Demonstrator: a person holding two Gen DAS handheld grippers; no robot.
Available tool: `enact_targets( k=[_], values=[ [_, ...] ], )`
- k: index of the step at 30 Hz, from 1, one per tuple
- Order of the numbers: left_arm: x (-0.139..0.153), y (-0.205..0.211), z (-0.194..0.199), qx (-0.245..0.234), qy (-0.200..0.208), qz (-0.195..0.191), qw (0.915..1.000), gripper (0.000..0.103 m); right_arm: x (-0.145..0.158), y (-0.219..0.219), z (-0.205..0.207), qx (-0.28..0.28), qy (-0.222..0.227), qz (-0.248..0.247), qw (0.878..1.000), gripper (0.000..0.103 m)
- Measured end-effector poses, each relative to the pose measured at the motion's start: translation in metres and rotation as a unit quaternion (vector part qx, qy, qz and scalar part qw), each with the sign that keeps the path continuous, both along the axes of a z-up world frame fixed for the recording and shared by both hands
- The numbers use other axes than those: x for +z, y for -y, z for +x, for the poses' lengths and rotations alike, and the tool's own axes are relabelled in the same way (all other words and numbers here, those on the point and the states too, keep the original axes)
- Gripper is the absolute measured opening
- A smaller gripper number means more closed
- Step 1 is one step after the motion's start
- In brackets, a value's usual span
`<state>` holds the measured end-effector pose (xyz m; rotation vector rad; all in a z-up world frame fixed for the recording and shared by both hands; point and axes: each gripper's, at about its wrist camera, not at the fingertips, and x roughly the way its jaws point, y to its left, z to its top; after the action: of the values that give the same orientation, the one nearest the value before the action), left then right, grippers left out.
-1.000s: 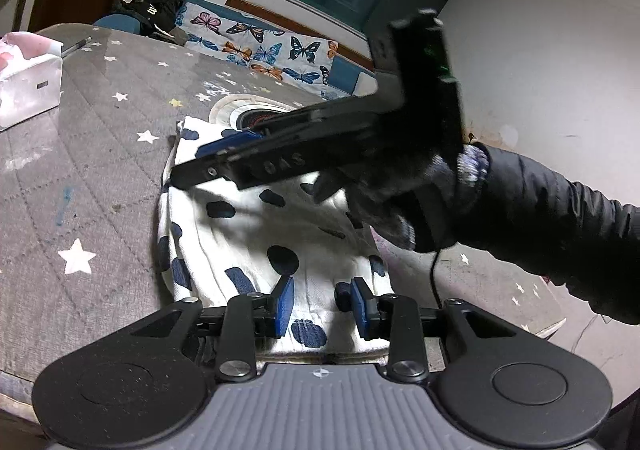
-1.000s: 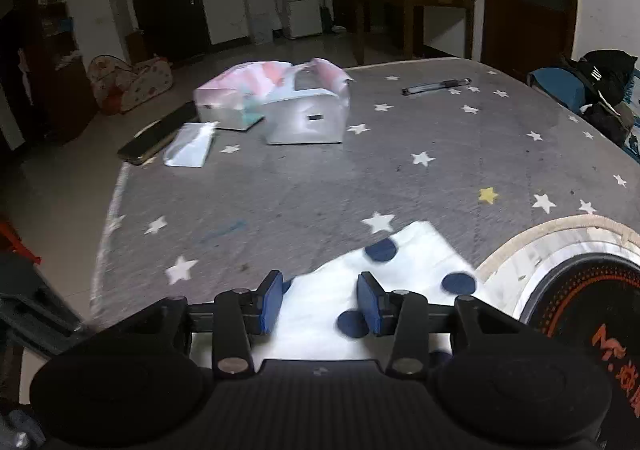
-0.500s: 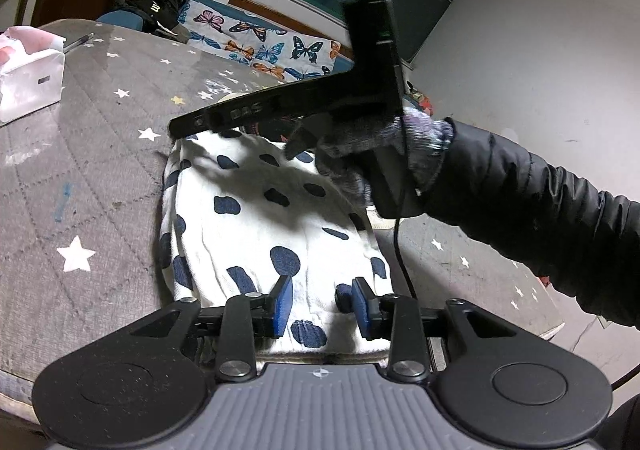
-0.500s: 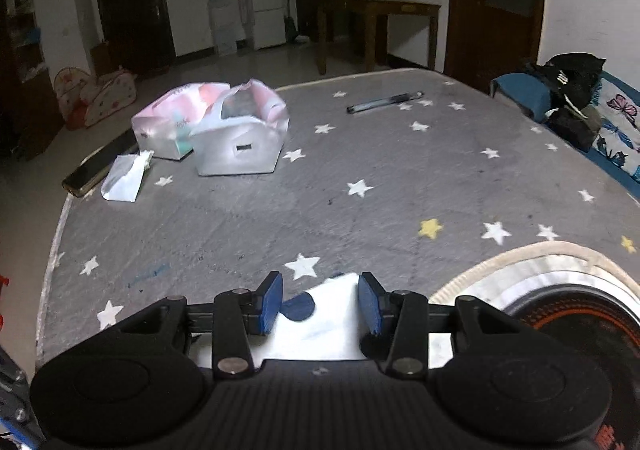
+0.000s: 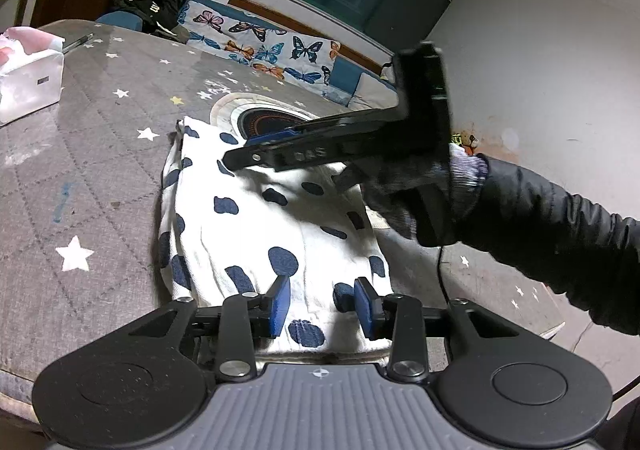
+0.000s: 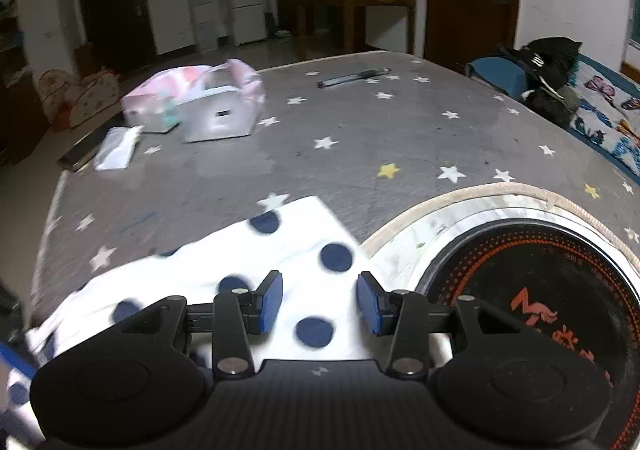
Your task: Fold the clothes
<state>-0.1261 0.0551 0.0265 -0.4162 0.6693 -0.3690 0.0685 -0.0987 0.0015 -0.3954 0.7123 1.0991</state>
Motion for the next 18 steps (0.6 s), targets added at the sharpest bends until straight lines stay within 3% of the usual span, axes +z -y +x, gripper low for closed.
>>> enact_targets(
  k=[6, 10, 18],
  values=[
    [0.001, 0.0, -0.001, 0.002, 0.0, 0.001, 1.0, 0.038, 0.011, 0.009, 0.008, -0.027, 0.004, 0.018, 0.999, 0.041],
    [0.0, 0.001, -0.001, 0.001, 0.001, 0.002, 1.0, 0.041, 0.021, 0.034, -0.01, -0.016, 0.007, 0.019, 1.0, 0.041],
    [0.001, 0.004, 0.0, 0.006, 0.001, 0.011, 0.9999, 0.041, 0.013, 0.058, -0.014, -0.04, 0.007, 0.012, 0.999, 0.041]
  ],
)
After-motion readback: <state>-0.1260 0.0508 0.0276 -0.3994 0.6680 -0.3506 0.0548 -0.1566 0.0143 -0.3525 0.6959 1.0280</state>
